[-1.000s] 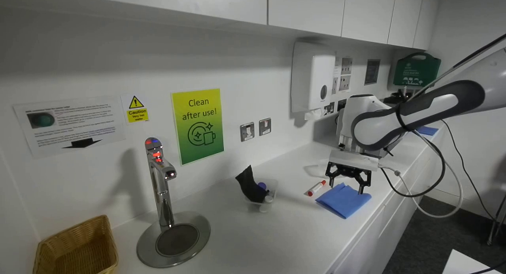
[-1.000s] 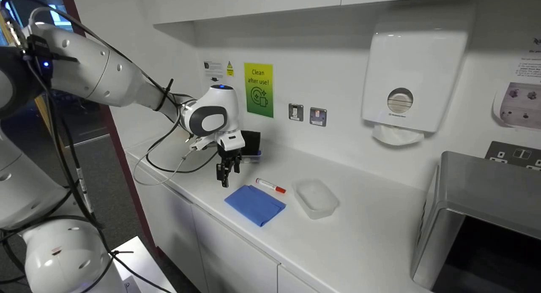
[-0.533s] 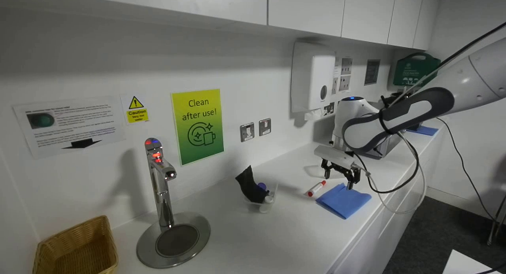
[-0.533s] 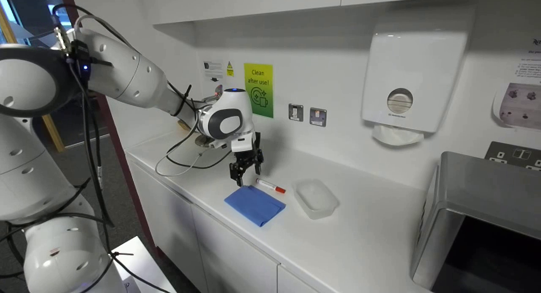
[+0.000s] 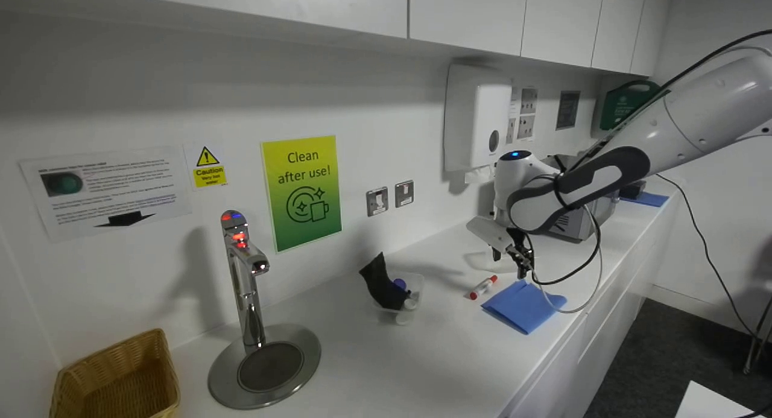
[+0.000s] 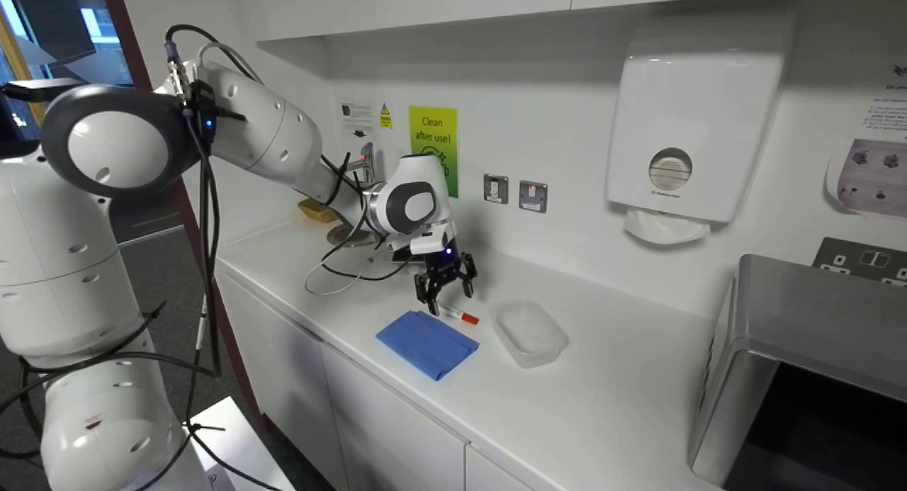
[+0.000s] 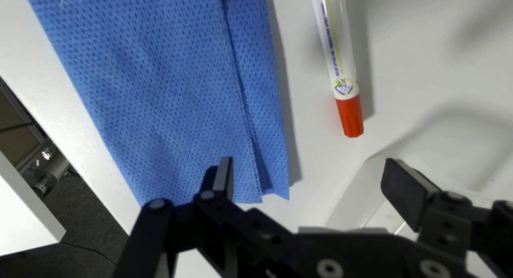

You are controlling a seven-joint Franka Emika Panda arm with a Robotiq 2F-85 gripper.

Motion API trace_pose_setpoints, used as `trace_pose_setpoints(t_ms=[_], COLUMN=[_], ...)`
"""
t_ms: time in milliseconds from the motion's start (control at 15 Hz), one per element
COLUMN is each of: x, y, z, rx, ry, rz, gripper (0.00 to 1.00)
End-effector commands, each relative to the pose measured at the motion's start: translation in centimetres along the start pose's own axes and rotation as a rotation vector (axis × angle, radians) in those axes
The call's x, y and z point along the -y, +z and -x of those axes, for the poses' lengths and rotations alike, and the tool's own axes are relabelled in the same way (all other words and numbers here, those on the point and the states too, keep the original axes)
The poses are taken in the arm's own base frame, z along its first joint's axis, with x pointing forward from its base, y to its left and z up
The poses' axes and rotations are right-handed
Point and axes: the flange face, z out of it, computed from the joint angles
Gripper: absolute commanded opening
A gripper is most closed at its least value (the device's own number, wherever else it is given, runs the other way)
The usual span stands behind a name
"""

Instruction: Pick up the orange marker and put it inside the clear lunchbox on the right

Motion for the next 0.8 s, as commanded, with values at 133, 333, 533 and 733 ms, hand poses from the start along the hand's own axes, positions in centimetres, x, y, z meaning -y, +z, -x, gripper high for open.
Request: trace_pose_setpoints(t_ms=[133, 333, 533, 733], x=[2.3, 2.4, 2.3, 2.3], y=[-0.2, -0.4, -0.4, 0.1], z=[1.0, 1.9, 2.5, 2.7], rx=[-0.012, 0.028, 0.053, 0.090], ry=[-0.094, -0.180, -0.231, -0.255], rz=[-0.019, -0.026, -0.017, -0.001], gripper=[1.00, 1.00, 1.00, 1.00])
